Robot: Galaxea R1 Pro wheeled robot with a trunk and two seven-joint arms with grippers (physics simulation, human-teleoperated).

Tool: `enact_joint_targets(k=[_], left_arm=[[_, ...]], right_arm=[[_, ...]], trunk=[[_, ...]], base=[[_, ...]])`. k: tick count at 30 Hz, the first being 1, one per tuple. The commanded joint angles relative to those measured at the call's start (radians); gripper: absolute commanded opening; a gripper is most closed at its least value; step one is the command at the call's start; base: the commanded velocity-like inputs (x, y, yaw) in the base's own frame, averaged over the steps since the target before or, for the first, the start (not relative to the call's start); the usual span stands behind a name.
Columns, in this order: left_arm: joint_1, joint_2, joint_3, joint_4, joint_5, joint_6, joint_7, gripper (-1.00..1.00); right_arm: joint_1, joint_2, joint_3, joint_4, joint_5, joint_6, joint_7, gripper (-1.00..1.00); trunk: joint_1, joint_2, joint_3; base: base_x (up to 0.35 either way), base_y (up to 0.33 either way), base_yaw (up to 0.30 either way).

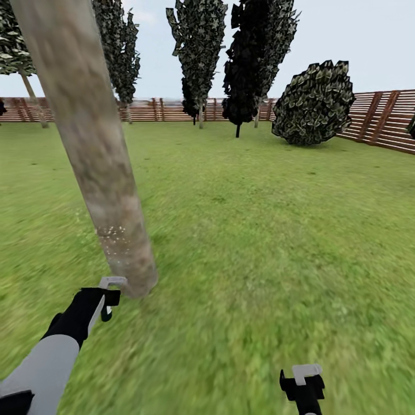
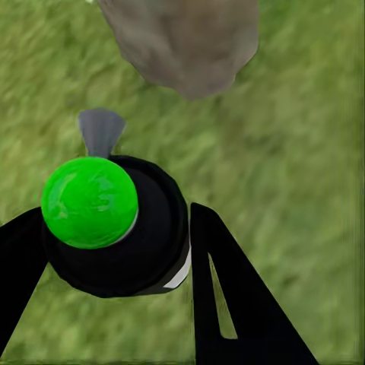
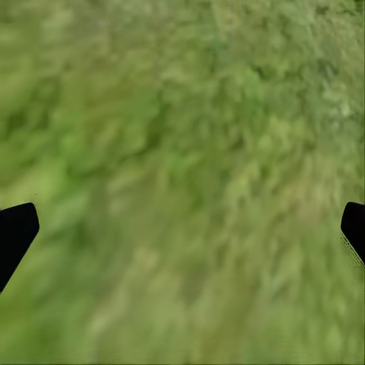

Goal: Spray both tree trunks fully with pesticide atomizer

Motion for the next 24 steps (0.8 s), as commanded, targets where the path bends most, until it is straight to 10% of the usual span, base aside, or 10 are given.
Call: enact_joint_targets(k=[1,15,24], left_arm=[[-0.001,0.001,0.003,0.018,-0.009,0.004,-0.005,-1.0],[0.067,0.024,0.113,0.096,-0.01,-0.155,-0.003,-1.0],[0.068,0.019,0.117,0.099,-0.01,-0.185,-0.003,-1.0]], right_arm=[[-0.001,0.0,-0.008,0.001,0.01,-0.004,-0.002,1.0],[-0.001,0.0,-0.007,0.001,0.01,-0.005,-0.002,1.0],[-0.001,0.0,-0.007,0.001,0.01,-0.005,-0.002,1.0]], trunk=[[0.0,0.0,-0.001],[0.0,0.0,-0.001],[0.0,0.0,-0.001]], base=[[0.302,-0.111,0.0],[0.285,-0.116,0.09],[0.011,-0.063,0.275]])
